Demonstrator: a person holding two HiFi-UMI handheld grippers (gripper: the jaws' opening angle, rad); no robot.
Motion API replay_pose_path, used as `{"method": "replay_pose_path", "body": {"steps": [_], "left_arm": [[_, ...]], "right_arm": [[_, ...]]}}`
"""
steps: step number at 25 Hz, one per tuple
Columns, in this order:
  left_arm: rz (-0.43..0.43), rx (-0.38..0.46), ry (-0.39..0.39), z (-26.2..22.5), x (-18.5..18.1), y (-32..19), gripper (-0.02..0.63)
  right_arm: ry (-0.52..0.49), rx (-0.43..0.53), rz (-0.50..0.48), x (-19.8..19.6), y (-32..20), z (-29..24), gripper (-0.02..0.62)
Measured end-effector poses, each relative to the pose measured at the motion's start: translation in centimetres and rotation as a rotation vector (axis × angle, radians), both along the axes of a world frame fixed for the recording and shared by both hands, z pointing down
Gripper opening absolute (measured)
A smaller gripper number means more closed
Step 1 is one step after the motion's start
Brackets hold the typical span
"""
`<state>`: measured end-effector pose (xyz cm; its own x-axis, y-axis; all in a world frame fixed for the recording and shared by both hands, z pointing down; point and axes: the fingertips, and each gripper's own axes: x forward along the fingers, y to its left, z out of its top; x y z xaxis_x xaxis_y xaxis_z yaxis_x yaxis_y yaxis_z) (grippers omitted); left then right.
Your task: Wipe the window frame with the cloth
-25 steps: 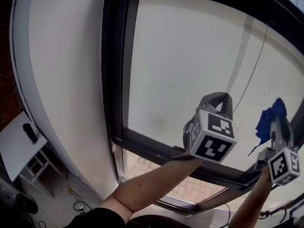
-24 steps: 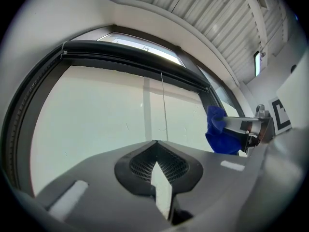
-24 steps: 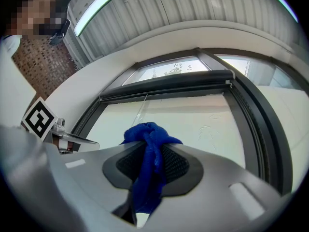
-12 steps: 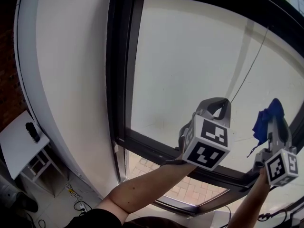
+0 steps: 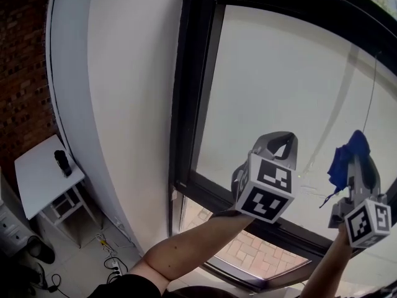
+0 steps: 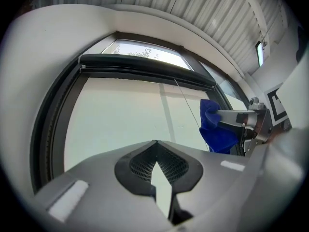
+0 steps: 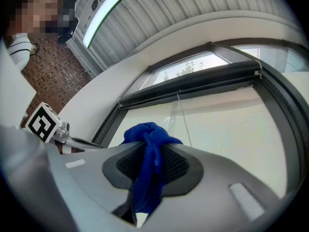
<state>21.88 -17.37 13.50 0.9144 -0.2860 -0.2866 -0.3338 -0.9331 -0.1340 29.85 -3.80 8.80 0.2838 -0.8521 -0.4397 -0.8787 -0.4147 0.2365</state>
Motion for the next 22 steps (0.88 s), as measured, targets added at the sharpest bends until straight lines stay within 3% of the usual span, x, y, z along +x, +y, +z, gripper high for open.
{"method": "replay_pose_path", "body": {"steps": [7, 16, 22], "left_arm": [[-0.153, 0.003, -0.014, 0.6, -6.3, -4.6, -0.008], [-0.299, -0.008, -0.010, 1.7, -15.3, -10.2, -0.007], [-0.334, 0.032, -0.007, 1.3, -18.6, -13.5, -0.006]], "right_arm": [[-0.009, -0.009, -0.125, -3.9, -5.9, 0.4, 0.101], [0.012, -0.012, -0.289, -11.6, -13.9, -0.2, 0.101], [0.002, -0.037, -0.331, -14.2, -20.0, -0.5, 0.101]]}}
